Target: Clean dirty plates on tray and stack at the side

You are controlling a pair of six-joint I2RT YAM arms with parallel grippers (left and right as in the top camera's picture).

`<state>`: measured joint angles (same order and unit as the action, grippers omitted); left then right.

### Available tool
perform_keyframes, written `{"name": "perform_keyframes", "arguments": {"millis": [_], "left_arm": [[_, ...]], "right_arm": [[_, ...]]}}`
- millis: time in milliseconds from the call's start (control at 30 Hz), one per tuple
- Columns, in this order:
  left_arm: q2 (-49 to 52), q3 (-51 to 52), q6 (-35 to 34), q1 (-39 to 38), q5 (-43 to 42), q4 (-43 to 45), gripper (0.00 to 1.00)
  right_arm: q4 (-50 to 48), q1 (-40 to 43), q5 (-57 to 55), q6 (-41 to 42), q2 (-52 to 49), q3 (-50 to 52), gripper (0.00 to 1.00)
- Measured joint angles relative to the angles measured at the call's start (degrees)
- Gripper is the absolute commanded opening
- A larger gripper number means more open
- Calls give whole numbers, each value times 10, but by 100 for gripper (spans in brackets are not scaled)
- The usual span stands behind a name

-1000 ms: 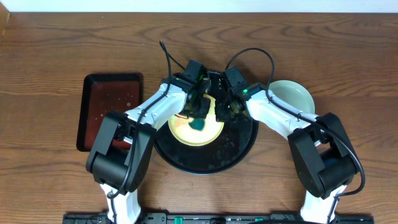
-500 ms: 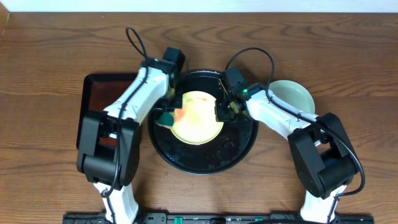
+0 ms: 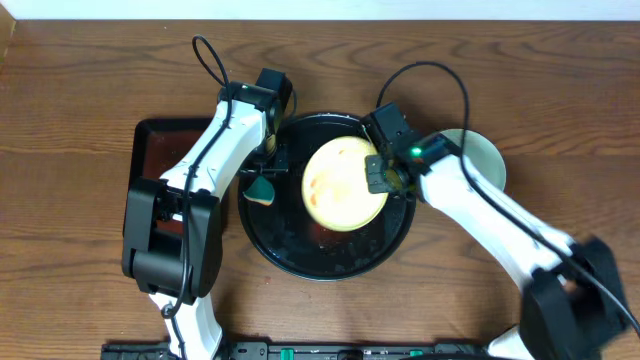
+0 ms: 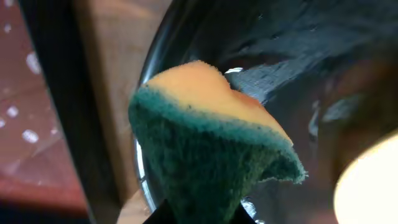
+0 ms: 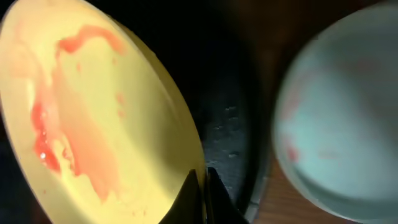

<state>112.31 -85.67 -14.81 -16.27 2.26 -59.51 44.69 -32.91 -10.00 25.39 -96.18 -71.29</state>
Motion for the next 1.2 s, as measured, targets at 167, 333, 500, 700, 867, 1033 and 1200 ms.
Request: {"name": "perform_keyframes", "arguments": {"millis": [167, 333, 500, 700, 867, 1033, 1200], "left_arm": [[0, 0, -2, 0, -29, 28, 8], [0, 0, -17, 0, -46, 32, 8], [0, 0, -21, 0, -53, 34, 8], [0, 0, -22, 0, -54, 34, 8], [0, 0, -22, 0, -54, 34, 8], [0, 0, -22, 0, -56, 34, 8], [0, 0, -22, 0, -58, 34, 8]], "right_arm": [[1, -38, -125, -2, 64, 0, 1], [6, -90, -264, -3, 78, 0, 1], [9, -138, -377, -4, 78, 0, 1], [10, -186, -473, -9, 78, 0, 1], [17, -212, -550, -22, 78, 0, 1], [20, -235, -620, -28, 78, 0, 1], [26, -248, -649, -31, 78, 0, 1]]}}
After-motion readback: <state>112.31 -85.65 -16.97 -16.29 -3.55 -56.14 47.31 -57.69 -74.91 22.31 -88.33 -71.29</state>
